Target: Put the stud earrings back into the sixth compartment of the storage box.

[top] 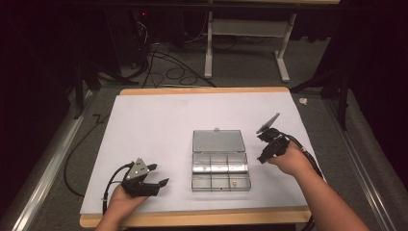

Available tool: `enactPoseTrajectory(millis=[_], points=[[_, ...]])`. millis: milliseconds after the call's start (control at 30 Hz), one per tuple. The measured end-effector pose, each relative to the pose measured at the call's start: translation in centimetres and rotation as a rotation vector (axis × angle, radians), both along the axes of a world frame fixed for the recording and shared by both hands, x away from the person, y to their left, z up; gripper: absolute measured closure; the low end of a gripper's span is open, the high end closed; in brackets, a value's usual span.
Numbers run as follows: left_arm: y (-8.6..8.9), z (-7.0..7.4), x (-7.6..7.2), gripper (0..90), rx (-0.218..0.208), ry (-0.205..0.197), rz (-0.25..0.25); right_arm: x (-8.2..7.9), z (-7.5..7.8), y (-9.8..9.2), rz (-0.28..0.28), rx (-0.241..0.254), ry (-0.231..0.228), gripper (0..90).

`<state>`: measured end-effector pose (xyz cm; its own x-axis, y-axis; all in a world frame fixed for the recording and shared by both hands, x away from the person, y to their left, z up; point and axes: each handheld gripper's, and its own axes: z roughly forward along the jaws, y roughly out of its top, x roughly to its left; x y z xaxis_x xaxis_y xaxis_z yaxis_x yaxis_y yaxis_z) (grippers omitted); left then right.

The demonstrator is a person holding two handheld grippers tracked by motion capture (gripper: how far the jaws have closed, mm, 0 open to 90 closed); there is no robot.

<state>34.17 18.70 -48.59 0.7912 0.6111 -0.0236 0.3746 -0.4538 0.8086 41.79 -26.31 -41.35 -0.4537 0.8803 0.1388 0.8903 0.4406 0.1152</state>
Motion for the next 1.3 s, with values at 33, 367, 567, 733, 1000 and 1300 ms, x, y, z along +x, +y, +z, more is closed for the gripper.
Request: enactPoseTrajectory(millis=[33, 367, 567, 733, 1000, 1300], points=[[0.0, 0.0, 0.0, 27.5, 0.0, 0.0, -0.001, -0.1, 0.0, 0.0, 0.002, -0.001, 0.002, 85.6], [0.1, 0.0, -0.1, 27.4, -0.004, -0.005, 0.003, -2.0, 0.7, 0.7, 0.054, 0.009, -0.006, 85.7], [0.1, 0.0, -0.2, 27.3, -0.011, -0.012, 0.007, -2.8, 1.3, 1.0, 0.056, 0.001, -0.001, 85.7], [0.2, 0.0, -0.2, 27.3, -0.013, -0.016, 0.009, -3.4, 2.3, 1.1, 0.065, 0.006, -0.018, 85.7], [0.1, 0.0, 0.0, 27.8, -0.01, -0.005, 0.006, -4.4, 3.3, 2.1, 0.113, 0.002, -0.016, 85.7], [0.1, 0.0, 0.1, 27.8, -0.012, 0.008, 0.004, -5.0, 3.5, 4.6, 0.18, 0.006, -0.009, 85.7]])
